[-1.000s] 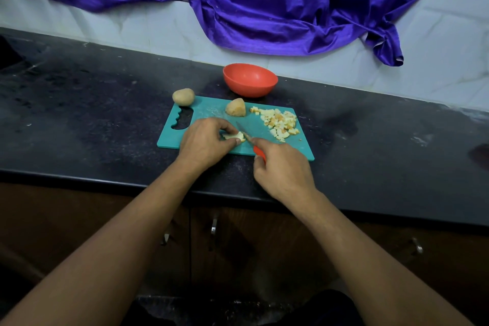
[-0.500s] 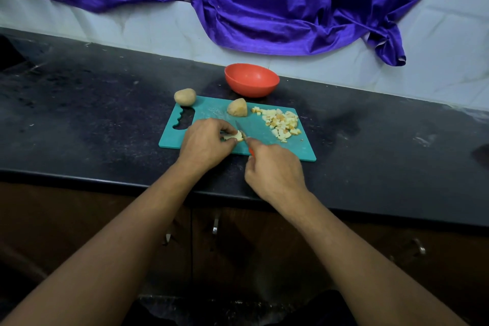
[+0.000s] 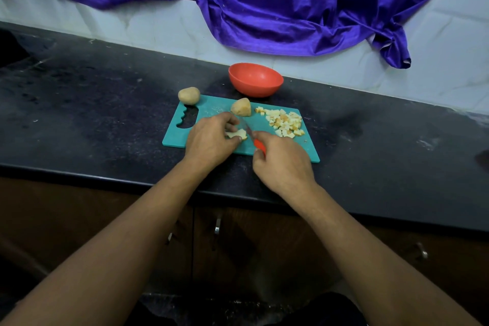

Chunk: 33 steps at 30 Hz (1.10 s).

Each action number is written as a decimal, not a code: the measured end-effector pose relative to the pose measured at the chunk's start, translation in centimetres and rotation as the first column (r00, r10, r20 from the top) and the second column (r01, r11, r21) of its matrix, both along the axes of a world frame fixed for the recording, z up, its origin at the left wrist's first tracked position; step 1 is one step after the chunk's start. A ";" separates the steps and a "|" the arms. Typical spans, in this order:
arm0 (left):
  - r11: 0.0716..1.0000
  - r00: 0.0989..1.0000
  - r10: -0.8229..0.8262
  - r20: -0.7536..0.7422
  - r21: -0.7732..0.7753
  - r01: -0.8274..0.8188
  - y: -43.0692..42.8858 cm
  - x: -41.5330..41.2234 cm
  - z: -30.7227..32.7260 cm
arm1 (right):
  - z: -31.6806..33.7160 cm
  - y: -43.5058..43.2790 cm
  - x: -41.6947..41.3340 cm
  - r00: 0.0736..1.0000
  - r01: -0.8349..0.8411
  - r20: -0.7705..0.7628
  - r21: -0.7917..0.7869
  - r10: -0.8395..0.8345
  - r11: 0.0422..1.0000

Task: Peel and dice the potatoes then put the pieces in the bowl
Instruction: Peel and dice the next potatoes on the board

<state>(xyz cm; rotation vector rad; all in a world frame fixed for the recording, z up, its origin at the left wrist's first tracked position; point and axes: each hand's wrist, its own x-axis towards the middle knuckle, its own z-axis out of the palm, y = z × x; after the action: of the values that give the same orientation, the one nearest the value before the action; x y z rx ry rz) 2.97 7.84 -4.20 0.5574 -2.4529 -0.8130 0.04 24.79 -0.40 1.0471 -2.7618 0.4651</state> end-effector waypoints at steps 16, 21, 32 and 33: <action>0.999 1.000 -0.016 -0.011 0.036 0.017 -0.4 -0.1 -0.2 | -0.7 -1.3 0.5 0.998 -0.037 -0.045 0.196 0.047 0.980; 0.999 1.000 -0.014 -0.007 0.037 0.014 -0.3 -0.1 -0.2 | -0.9 -0.1 0.0 0.999 0.004 -0.035 0.121 0.000 0.993; 0.995 0.998 0.004 -0.067 0.103 0.003 -0.4 0.3 -0.2 | -0.5 0.0 0.2 0.999 0.001 0.033 -0.059 0.001 0.998; 0.996 0.998 0.011 -0.063 0.093 -0.005 -0.4 0.3 -0.3 | -0.5 -0.2 0.3 1.000 -0.010 0.022 -0.052 0.011 0.999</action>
<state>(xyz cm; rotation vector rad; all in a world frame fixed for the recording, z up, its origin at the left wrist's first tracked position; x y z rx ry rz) 3.27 7.46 -4.46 0.5652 -2.3635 -0.9307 0.33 24.59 -0.88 1.0516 -2.7487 0.5500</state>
